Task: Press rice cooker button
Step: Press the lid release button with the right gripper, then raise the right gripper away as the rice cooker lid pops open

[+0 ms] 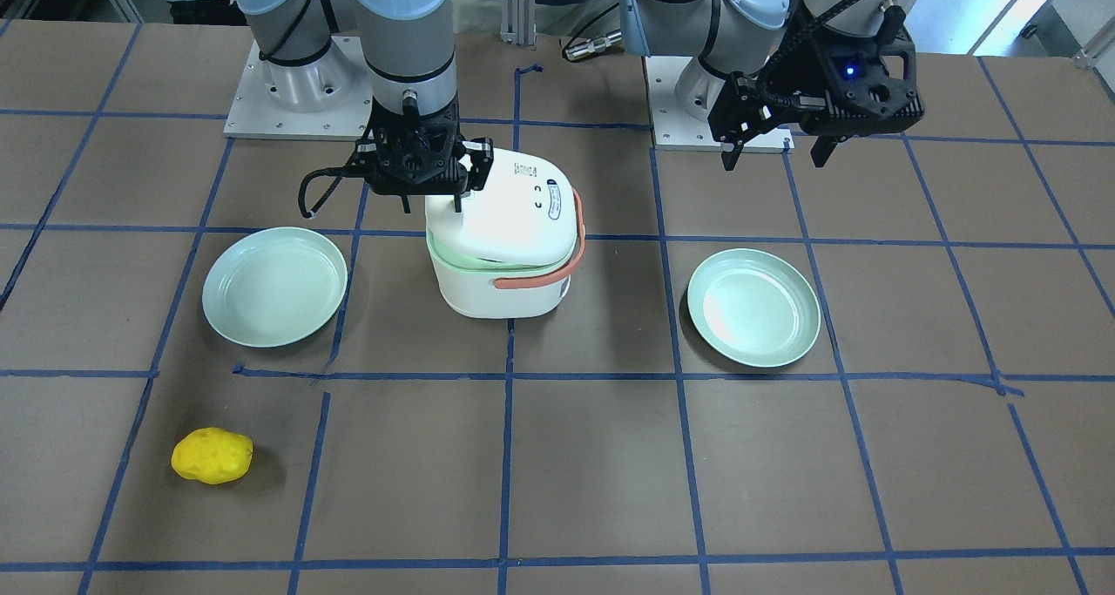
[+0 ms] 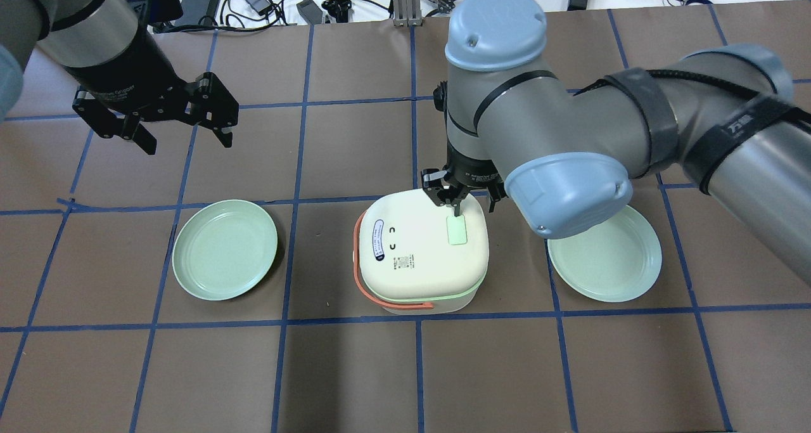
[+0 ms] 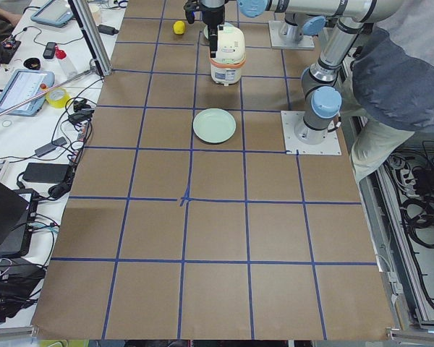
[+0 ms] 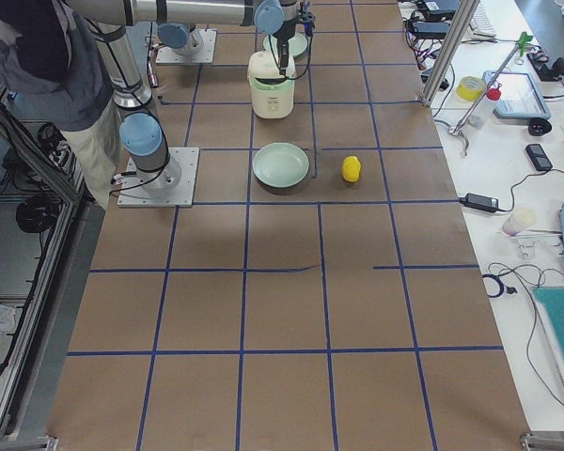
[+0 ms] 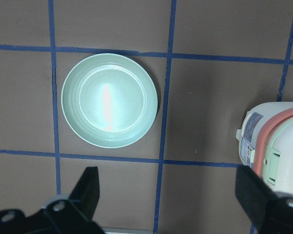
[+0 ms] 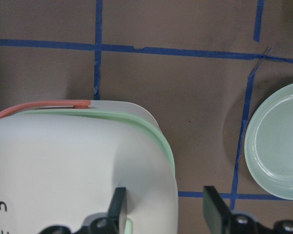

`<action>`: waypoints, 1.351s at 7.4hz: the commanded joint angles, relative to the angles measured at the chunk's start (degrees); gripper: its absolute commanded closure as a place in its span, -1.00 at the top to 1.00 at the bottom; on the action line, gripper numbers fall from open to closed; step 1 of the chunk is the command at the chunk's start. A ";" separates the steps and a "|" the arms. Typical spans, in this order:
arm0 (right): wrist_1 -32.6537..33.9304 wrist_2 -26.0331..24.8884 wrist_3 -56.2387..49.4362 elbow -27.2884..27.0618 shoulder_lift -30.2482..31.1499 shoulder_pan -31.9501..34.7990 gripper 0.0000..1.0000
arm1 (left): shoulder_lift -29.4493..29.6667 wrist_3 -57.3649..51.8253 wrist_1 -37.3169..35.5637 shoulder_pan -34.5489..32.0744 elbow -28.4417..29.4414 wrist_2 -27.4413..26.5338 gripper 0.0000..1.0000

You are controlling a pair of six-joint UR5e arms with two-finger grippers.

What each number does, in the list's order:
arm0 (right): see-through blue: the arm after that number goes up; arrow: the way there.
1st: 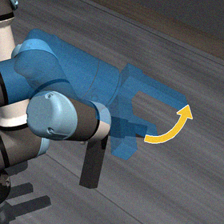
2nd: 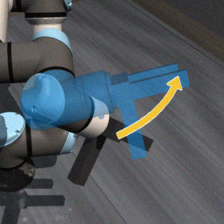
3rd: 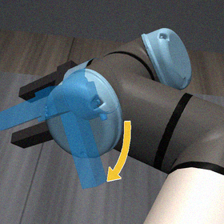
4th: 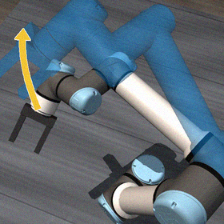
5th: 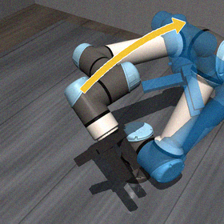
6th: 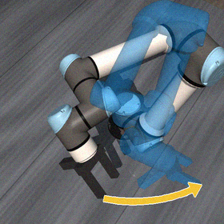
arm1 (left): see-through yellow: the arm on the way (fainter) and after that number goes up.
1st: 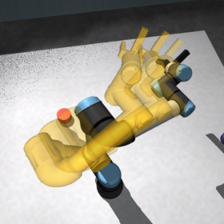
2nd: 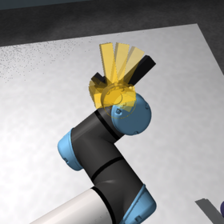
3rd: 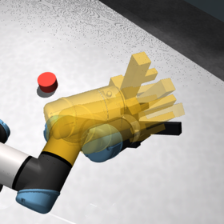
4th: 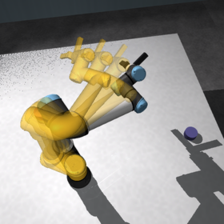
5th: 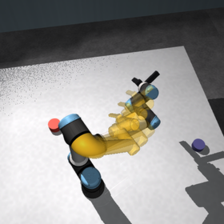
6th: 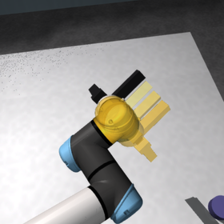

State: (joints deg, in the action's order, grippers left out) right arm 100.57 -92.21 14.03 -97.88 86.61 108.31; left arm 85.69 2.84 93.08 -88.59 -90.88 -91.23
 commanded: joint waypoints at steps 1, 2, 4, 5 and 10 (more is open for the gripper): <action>-2.21 -1.57 -4.52 5.83 0.05 -4.92 1.00 | 0.00 -0.03 0.00 0.00 0.00 0.00 1.00; -4.22 -1.30 -7.32 8.47 0.05 -7.56 1.00 | 0.00 0.06 0.00 0.00 0.00 0.00 1.00; -6.60 -0.87 -12.60 12.35 0.05 -12.57 1.00 | 0.00 -0.03 0.00 0.00 0.00 0.00 1.00; -6.61 -0.86 -13.93 13.32 0.05 -14.43 1.00 | 0.00 -0.03 0.00 0.00 0.00 0.00 1.00; -4.17 0.27 -13.42 14.39 0.05 -16.91 1.00 | 0.00 0.06 0.00 0.00 0.00 0.00 1.00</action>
State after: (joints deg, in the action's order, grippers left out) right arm 95.16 -92.67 0.20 -83.50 86.66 91.62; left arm 85.69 2.86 93.08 -88.59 -90.88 -91.23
